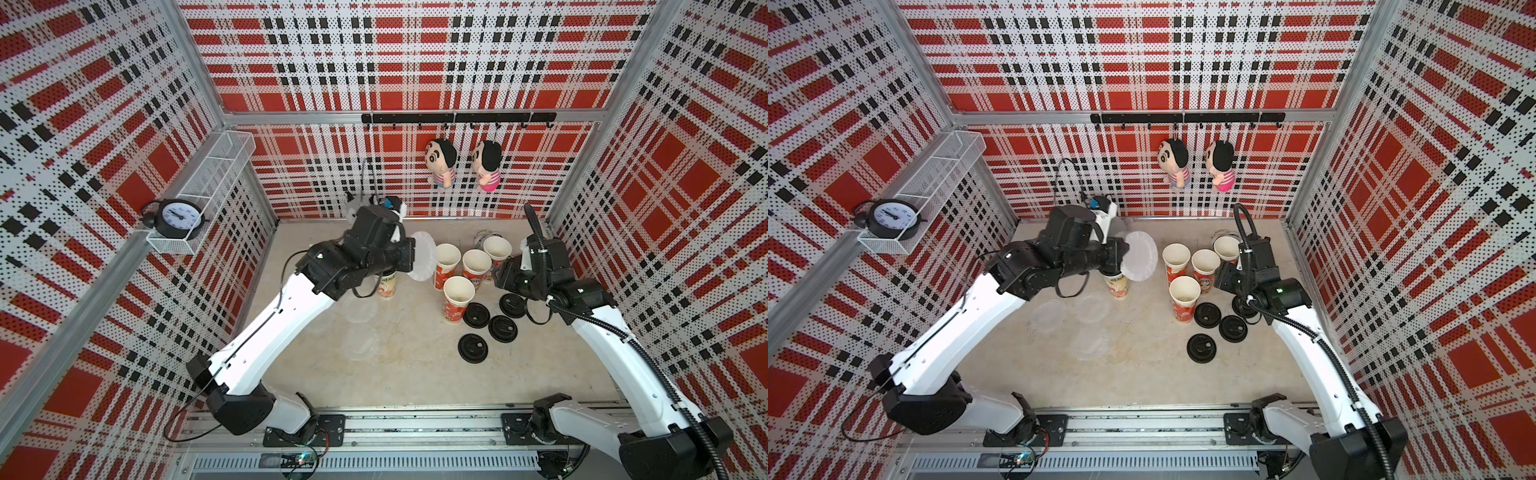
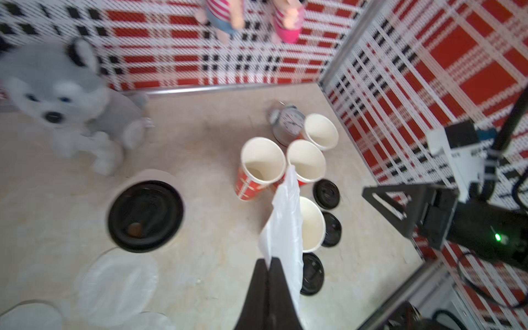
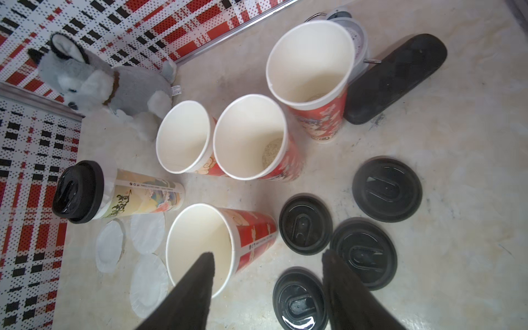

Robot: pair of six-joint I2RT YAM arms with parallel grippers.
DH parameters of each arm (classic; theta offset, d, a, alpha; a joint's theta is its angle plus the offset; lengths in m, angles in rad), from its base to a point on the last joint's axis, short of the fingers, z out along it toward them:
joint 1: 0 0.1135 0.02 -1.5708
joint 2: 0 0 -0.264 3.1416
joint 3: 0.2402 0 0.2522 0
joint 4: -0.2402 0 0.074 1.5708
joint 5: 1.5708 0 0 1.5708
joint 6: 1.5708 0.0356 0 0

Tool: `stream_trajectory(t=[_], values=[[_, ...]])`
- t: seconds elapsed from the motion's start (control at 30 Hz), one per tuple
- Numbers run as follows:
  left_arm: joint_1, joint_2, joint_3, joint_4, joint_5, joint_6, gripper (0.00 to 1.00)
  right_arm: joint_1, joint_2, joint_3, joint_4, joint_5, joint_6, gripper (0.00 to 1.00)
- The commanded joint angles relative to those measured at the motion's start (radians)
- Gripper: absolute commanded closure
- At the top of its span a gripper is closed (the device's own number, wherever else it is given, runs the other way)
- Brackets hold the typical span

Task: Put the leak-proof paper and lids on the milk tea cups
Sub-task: Place the leak-proof paper at the cup.

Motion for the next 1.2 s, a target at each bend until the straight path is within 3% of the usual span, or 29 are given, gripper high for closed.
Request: stream_trajectory(t=[0.0, 0.2, 0.47, 1.17], values=[[-0.065, 0.056, -0.041, 0.132, 0.080, -0.049, 1.00, -0.049, -0.047, -0.018, -0.042, -0.011, -0.023, 0.37], [-0.110, 0.187, -0.057, 0.246, 0.132, -0.047, 1.00, -0.091, -0.067, -0.047, -0.043, -0.035, -0.036, 0.37], [-0.113, 0.331, -0.059, 0.267, 0.101, -0.022, 1.00, -0.095, -0.050, -0.069, -0.022, -0.046, -0.037, 0.36], [-0.070, 0.403, -0.023, 0.144, -0.040, 0.007, 1.00, -0.100, -0.035, -0.105, 0.011, -0.068, -0.036, 0.37]])
